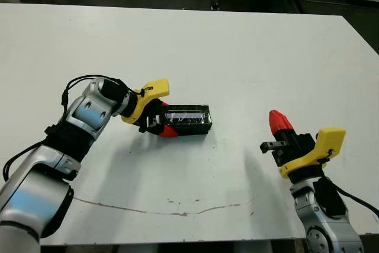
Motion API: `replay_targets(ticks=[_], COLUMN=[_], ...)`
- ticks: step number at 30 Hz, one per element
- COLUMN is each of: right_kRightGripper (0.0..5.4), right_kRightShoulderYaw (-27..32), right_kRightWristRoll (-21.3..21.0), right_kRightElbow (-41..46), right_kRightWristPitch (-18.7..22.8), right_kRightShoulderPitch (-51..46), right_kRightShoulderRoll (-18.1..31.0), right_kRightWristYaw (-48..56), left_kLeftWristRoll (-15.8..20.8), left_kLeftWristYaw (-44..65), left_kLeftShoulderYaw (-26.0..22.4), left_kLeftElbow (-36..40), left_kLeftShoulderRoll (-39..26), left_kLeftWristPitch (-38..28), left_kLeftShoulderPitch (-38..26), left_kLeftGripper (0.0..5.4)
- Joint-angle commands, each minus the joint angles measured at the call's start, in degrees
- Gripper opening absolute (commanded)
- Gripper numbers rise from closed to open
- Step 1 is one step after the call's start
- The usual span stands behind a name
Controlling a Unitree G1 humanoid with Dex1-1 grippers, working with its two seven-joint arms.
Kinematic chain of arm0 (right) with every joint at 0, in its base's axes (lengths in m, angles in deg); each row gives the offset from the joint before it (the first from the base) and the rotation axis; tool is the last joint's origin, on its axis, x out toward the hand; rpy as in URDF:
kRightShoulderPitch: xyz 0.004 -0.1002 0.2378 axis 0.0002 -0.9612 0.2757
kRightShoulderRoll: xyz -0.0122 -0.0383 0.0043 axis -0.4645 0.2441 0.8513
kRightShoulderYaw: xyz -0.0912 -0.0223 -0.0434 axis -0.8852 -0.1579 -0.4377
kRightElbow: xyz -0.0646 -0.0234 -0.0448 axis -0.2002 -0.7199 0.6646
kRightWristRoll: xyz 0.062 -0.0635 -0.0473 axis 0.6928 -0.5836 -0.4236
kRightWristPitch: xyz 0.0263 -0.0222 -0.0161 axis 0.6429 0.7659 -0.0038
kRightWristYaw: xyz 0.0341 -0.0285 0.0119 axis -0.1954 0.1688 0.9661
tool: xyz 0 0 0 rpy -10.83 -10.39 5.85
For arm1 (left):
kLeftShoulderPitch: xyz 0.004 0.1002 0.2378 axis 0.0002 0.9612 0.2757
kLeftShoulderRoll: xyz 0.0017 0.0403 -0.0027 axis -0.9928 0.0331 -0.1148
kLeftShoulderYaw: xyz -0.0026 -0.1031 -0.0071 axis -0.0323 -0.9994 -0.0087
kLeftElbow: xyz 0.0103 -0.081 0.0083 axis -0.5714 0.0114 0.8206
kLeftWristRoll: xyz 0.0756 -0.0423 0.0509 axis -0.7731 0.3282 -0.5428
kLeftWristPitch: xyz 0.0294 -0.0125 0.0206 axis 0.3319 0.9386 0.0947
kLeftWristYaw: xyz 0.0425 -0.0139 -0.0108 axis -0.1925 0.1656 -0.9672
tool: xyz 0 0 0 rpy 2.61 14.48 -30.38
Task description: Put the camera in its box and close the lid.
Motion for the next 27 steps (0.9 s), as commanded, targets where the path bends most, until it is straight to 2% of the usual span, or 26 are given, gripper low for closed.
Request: replay_targets(ticks=[1, 9, 12, 13, 17, 27], right_kRightGripper=[0.0, 0.0, 0.0, 0.0, 0.0, 0.0], right_kRightShoulderYaw=[0.3, 0.2, 0.3, 0.3, 0.5, 0.4], right_kRightWristRoll=[-0.2, -0.4, -0.6, -0.5, 0.1, 0.1], right_kRightElbow=[-0.5, 0.0, 0.1, 0.0, 0.5, 0.4], right_kRightWristPitch=[0.0, 0.4, 0.2, 0.2, 1.1, 0.5], right_kRightShoulderPitch=[-0.2, -0.6, -0.8, -0.8, -0.8, -0.9], right_kRightShoulderRoll=[1.0, 0.7, 0.8, 0.8, 0.6, 0.7], right_kRightWristYaw=[0.5, -0.2, -0.2, -0.1, -0.4, -0.2], left_kLeftWristRoll=[-3.4, -5.4, -7.8, -8.6, -11.1, -10.6], left_kLeftWristYaw=[-1.4, -1.8, -3.2, -3.2, -2.7, -1.8], left_kLeftShoulderYaw=[-0.4, 2.3, 4.4, 5.1, 7.4, 7.6], left_kLeftElbow=[-2.9, -3.5, -1.8, -1.2, 0.0, -1.1], left_kLeftShoulderRoll=[-4.2, -2.9, -2.8, -2.9, -3.5, -4.1], left_kLeftWristPitch=[-0.6, -1.1, 0.5, 0.1, -1.0, 1.4], left_kLeftShoulderPitch=[-1.5, -1.7, -1.8, -1.9, -1.9, -2.0], left_kLeftGripper=[3.15, 3.15, 3.15, 3.43, 3.91, 5.37])
